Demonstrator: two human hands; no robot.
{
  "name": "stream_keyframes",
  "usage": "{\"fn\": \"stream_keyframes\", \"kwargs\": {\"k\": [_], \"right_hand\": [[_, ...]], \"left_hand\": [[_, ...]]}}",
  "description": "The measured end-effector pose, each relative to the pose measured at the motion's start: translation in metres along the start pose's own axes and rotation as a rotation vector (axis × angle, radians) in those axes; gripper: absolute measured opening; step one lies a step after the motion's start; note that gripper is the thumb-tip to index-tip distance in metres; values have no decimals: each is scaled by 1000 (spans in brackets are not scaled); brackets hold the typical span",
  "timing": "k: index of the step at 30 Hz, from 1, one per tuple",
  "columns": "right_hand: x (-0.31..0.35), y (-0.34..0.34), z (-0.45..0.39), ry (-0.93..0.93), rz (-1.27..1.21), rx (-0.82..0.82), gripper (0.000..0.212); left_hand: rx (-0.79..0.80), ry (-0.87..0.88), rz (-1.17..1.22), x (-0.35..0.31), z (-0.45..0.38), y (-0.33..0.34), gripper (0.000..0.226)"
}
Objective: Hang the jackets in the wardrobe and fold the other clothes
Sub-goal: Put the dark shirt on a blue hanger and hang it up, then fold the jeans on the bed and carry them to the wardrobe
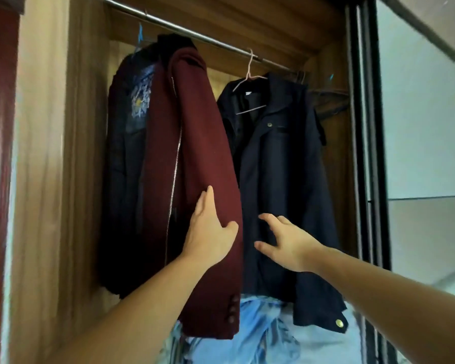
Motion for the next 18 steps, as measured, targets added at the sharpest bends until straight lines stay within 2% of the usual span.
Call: {"fn": "stream_keyframes", "kwargs": {"k": [6,10,14,18], "right_hand": [[-35,-36,125,128,96,-22,65],[-62,-64,225,326,240,-21,68],[-71,-102,324,481,406,-28,72],[-61,-117,427,648,497,-29,71]], "left_hand": [[228,88,-106,-40,75,31,76],[444,222,-139,-86,141,66,70],[513,383,-91,-137,188,84,42],[569,617,-68,-178,237,103,41]]}}
Point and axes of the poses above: each hand's wrist, its own z-axis away from the middle knuckle, its own y-axis out of the palm, x = y × z, the point moved 6 cm from there along -z, towards the middle knuckle, and after that the axes turned 5 degrees about -z, right-handed, at the moved point
